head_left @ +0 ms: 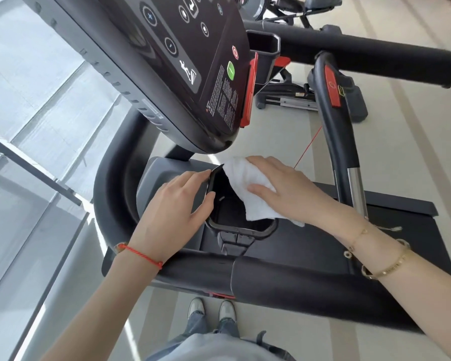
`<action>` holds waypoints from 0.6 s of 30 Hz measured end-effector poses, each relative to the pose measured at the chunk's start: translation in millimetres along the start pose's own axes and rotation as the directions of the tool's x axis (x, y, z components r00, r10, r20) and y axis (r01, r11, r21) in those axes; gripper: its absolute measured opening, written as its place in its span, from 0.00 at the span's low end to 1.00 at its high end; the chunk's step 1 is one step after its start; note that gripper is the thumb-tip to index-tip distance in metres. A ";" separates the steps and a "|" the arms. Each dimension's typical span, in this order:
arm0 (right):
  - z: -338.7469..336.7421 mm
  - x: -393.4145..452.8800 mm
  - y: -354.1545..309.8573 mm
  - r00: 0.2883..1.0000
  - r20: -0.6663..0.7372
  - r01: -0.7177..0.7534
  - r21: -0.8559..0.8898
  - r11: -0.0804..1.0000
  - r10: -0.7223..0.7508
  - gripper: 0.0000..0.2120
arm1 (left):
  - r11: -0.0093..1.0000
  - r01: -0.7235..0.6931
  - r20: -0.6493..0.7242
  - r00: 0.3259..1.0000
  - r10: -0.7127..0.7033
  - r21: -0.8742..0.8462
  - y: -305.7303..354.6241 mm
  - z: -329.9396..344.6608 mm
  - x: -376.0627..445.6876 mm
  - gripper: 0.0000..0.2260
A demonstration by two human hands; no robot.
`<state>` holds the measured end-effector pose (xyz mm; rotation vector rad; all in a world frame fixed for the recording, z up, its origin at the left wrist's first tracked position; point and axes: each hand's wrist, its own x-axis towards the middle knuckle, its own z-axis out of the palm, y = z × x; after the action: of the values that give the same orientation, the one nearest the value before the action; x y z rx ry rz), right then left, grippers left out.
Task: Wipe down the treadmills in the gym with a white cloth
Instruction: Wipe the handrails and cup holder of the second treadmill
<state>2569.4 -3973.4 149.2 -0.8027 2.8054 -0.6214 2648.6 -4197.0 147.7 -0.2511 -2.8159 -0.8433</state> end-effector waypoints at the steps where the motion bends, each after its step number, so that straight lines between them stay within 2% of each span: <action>1: -0.6 9.7 -5.3 0.999 0.012 0.032 -0.071 0.997 -0.032 0.22 | 1.000 0.002 0.000 1.000 -0.002 0.003 -0.2 -0.6 -0.3 0.17; 5: -1.4 38.2 -24.3 0.990 0.042 0.144 -0.237 0.961 -0.138 0.21 | 1.000 0.000 0.000 1.000 0.000 0.018 0.3 0.4 -0.6 0.16; 8: 2.9 26.2 -25.8 0.996 -0.043 0.070 -0.229 0.971 -0.081 0.19 | 1.000 -0.001 0.003 1.000 0.000 0.016 0.1 0.3 -0.5 0.16; 11: 10.7 -2.2 -20.6 0.977 -0.171 -0.136 -0.047 0.990 0.127 0.17 | 1.000 -0.003 0.014 1.000 0.003 0.011 -0.4 -0.6 -0.7 0.18; 14: 27.0 -30.8 -24.2 0.932 -0.182 -0.282 0.175 0.943 0.312 0.24 | 1.000 0.000 0.019 1.000 0.000 0.012 -0.7 -0.1 -0.8 0.18; 16: 33.8 -38.3 -27.8 0.917 -0.167 -0.313 0.257 0.914 0.361 0.28 | 1.000 0.005 0.027 1.000 -0.005 0.016 -1.0 0.3 -0.5 0.18; 18: 29.6 -29.9 -24.7 0.921 -0.169 -0.302 0.257 0.918 0.351 0.25 | 1.000 0.007 0.028 1.000 -0.008 0.018 -1.0 0.4 -0.6 0.18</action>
<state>2613.9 -3986.6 134.3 -0.2229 2.8832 -0.9915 2649.0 -4197.7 146.7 -0.2521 -2.8508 -0.8222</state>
